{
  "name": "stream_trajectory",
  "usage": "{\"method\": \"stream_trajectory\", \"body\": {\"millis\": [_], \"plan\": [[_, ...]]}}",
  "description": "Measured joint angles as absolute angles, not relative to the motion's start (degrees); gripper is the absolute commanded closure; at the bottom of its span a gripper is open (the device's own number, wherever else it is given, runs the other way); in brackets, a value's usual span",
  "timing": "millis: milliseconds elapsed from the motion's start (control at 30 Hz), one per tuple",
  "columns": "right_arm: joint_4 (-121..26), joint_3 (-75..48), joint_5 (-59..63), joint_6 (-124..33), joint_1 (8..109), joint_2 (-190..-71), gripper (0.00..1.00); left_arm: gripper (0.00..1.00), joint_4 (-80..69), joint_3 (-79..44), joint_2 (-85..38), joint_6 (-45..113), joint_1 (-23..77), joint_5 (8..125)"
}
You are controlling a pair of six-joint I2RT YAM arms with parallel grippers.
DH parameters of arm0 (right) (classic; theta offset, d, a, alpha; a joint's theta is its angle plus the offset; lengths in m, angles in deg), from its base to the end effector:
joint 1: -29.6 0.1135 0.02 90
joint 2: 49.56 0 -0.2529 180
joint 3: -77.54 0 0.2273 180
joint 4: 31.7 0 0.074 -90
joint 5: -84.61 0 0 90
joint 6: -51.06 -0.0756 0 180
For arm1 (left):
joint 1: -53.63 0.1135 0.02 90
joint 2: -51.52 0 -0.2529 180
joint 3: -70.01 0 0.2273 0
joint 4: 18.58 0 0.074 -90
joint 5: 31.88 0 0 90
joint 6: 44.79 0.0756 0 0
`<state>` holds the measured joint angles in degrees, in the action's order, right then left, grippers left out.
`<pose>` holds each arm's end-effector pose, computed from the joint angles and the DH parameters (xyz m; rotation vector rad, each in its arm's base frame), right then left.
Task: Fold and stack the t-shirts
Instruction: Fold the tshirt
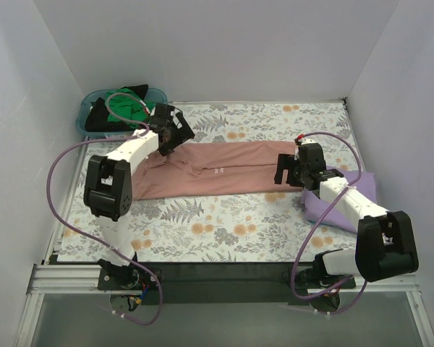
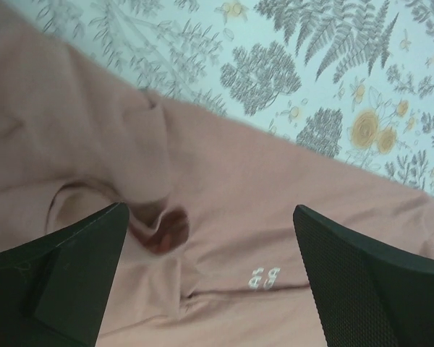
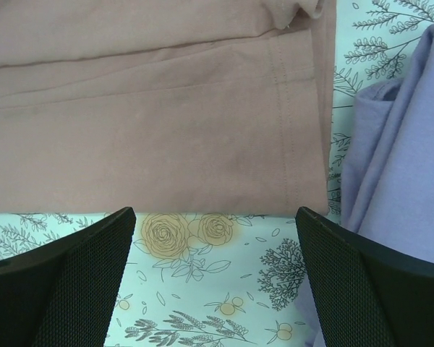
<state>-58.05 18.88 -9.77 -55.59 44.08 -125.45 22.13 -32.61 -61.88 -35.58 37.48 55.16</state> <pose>0.2761 0.0653 0.1885 0.0825 2.3344 0.1827 0.4207 -0.1178 0.1861 -1.4030 2.1739 -0.6322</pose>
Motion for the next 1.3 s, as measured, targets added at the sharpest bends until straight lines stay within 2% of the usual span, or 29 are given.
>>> {"method": "stream_trajectory", "body": {"millis": [267,367,767,1033,1300], "plan": [[-56.9,18.9,-4.4,-55.5,44.2,-125.7,0.02,0.02,16.5,-10.4,-41.8,-36.1,37.4,55.8],[-55.6,18.9,-2.0,-55.7,44.5,-126.6,0.02,0.02,13.7,-7.8,-41.1,-36.2,37.4,56.4],[-53.1,17.6,0.6,-57.4,44.8,-131.1,0.02,0.02,11.0,-11.9,-54.0,-35.8,37.7,53.5],[-52.8,16.2,-0.1,-57.0,44.8,-133.4,0.02,0.02,12.3,-25.5,-64.1,-33.6,41.1,47.8],[-52.9,11.0,-3.0,-55.0,44.8,-138.4,0.02,0.02,13.4,-29.0,-63.0,-34.2,42.7,49.6]]}}
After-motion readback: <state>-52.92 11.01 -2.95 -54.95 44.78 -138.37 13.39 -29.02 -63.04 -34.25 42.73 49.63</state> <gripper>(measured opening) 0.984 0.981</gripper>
